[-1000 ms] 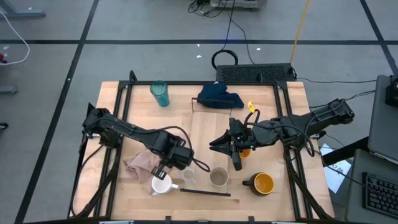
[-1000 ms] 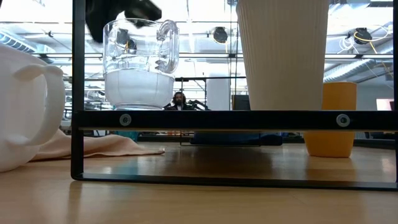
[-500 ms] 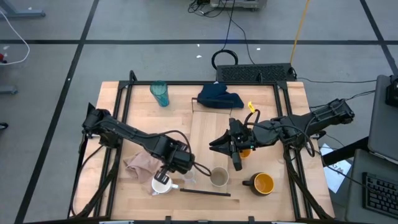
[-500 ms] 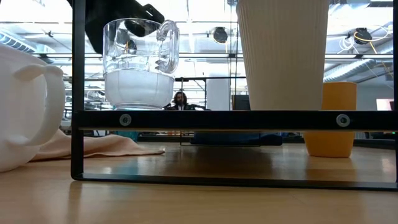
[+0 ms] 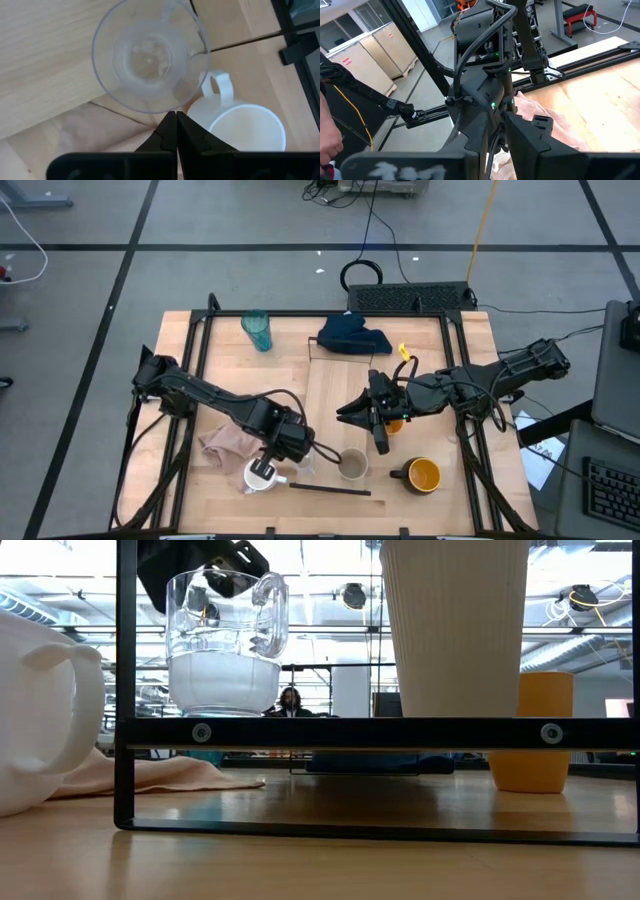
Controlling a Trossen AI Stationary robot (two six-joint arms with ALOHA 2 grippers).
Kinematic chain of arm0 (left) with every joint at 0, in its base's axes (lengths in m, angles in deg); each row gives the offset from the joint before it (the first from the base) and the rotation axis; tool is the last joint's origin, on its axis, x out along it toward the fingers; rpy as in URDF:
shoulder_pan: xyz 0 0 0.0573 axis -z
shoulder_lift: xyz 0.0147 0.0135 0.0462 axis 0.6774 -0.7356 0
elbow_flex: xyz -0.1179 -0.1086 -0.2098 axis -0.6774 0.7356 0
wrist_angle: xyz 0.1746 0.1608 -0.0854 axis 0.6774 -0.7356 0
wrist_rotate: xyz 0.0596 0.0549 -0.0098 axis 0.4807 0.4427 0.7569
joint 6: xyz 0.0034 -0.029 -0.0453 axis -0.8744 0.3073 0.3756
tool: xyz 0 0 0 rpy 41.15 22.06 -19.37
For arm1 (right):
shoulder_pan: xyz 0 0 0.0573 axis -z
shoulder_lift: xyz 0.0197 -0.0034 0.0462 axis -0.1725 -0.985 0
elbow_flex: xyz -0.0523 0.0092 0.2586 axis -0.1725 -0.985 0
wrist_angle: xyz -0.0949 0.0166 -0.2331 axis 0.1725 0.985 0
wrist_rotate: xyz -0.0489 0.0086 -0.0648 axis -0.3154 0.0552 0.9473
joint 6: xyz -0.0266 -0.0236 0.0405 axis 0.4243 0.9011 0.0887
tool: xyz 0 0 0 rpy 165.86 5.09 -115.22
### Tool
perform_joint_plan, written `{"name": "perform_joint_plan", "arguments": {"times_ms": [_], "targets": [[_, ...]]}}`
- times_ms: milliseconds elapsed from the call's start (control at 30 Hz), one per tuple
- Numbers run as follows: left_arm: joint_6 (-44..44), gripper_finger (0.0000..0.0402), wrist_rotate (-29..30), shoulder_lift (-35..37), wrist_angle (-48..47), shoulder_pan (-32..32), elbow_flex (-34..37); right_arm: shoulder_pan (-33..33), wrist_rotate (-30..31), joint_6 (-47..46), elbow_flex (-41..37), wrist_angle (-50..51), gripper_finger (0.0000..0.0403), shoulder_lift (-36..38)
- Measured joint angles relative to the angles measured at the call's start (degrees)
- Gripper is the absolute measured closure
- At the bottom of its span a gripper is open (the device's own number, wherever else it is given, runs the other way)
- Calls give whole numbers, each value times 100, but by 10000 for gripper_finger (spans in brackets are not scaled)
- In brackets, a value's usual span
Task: Stack small to large cups/mugs on shelf
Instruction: Put the transparent cup on the shelf
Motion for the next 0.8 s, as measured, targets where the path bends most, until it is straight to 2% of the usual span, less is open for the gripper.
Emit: {"name": "perform_joint_plan", "arguments": {"times_ms": [800], "targets": [[111, 401, 95, 0, 447, 58, 0, 0, 2, 0, 0, 0, 342, 0]]}}
